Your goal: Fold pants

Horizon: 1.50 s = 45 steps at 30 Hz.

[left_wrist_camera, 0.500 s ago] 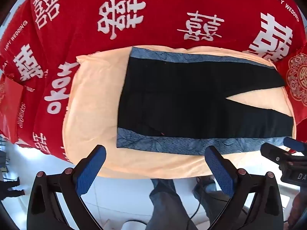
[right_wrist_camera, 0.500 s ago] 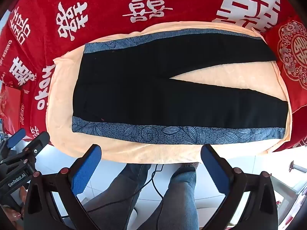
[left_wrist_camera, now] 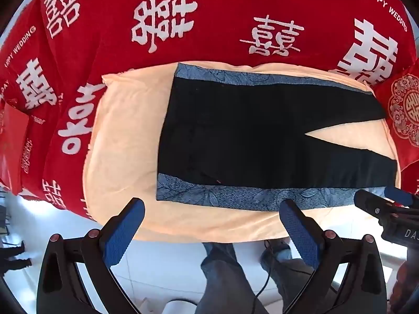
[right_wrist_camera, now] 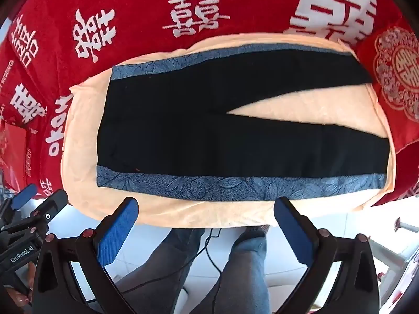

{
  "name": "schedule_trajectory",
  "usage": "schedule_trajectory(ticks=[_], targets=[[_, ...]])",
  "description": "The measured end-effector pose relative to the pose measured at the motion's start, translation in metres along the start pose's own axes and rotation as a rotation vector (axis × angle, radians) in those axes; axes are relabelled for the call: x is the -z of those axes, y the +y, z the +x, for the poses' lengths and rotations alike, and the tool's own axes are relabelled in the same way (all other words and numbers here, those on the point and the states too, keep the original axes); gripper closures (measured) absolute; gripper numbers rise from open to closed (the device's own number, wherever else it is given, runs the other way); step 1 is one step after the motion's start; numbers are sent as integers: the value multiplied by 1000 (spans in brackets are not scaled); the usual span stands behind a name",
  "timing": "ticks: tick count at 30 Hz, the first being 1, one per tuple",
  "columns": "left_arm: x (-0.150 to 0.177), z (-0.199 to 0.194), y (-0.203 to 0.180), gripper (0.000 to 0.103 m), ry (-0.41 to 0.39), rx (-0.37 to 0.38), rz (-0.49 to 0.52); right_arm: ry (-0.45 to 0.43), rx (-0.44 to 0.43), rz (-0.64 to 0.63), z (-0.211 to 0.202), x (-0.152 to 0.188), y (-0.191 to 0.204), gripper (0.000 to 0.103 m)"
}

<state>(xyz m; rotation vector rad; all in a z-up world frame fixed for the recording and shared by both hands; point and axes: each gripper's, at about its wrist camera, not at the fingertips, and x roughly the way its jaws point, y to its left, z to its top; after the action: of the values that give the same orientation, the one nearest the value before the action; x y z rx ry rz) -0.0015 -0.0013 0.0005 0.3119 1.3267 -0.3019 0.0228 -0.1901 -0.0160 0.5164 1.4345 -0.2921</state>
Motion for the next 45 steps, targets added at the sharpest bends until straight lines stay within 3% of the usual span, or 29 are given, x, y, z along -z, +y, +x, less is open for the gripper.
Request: schedule_trajectory(ticks=[13,27,36,39,45], targets=[[-2,-9,-2,0,-8,0,2,-9,-8,-39,-4,7,7,0],[6,-29,-17,0,-50,-89,-22,-34,-56,-78,-14,8,-4,0],[45,-36,-46,0,-10,-147,-102,-27,-85,-107,-23,18,-41,0],[59,-38,-52,0,6,-135,-134,-10,-80,-123,-22,24,-51,0],[67,-31,-30,0,39,-123,-204,37,-80,-106,-13,35,-62,0]])
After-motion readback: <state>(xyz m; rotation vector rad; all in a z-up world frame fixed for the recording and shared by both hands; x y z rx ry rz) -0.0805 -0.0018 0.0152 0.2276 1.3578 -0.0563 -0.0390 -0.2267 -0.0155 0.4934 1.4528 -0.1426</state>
